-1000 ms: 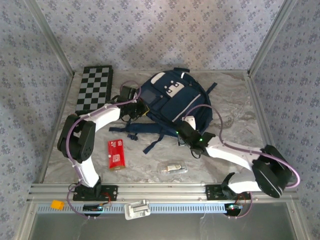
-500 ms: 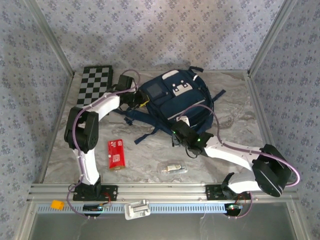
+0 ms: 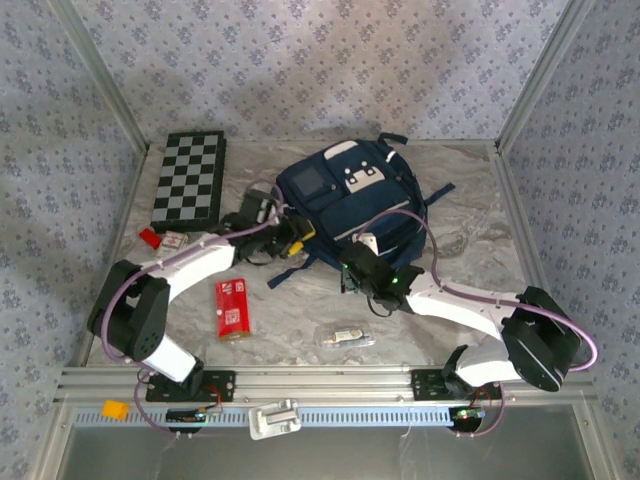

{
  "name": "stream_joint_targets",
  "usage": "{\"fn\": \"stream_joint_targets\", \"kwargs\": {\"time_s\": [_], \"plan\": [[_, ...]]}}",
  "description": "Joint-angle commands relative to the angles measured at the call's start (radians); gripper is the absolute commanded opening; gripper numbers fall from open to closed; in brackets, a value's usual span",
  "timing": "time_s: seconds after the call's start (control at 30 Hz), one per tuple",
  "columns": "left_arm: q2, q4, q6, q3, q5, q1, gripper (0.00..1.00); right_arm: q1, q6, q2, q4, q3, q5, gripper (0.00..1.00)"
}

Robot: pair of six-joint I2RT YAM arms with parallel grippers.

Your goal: Pack the student bag

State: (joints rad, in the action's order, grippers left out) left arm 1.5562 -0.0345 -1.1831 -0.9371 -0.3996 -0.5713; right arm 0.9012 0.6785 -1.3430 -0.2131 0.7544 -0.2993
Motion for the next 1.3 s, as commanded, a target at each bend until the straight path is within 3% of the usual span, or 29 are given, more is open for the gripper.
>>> {"fn": "stream_joint_targets", "kwargs": {"time_s": [0.0, 0.37, 0.73, 1.0, 1.27], "plan": [[0.039, 0.105, -0.156, -0.011, 0.092, -0.068, 0.51, 0.013, 0.029, 0.003, -0.017, 0.015, -0.008, 0.00], [0.180, 0.135, -0.294, -0.062, 0.204, -0.187, 0.41, 0.006, 0.035, 0.026, 0.020, -0.023, -0.017, 0.00], [0.224, 0.144, -0.249, -0.106, 0.288, -0.201, 0.01, -0.004, 0.028, 0.009, -0.024, -0.012, -0.014, 0.00], [0.127, 0.049, -0.115, -0.085, 0.279, -0.127, 0.00, -0.008, 0.059, 0.055, -0.228, 0.000, -0.051, 0.00], [0.067, -0.071, 0.076, -0.092, 0.176, 0.046, 0.00, -0.093, 0.101, 0.166, -0.373, -0.068, -0.005, 0.00]]}}
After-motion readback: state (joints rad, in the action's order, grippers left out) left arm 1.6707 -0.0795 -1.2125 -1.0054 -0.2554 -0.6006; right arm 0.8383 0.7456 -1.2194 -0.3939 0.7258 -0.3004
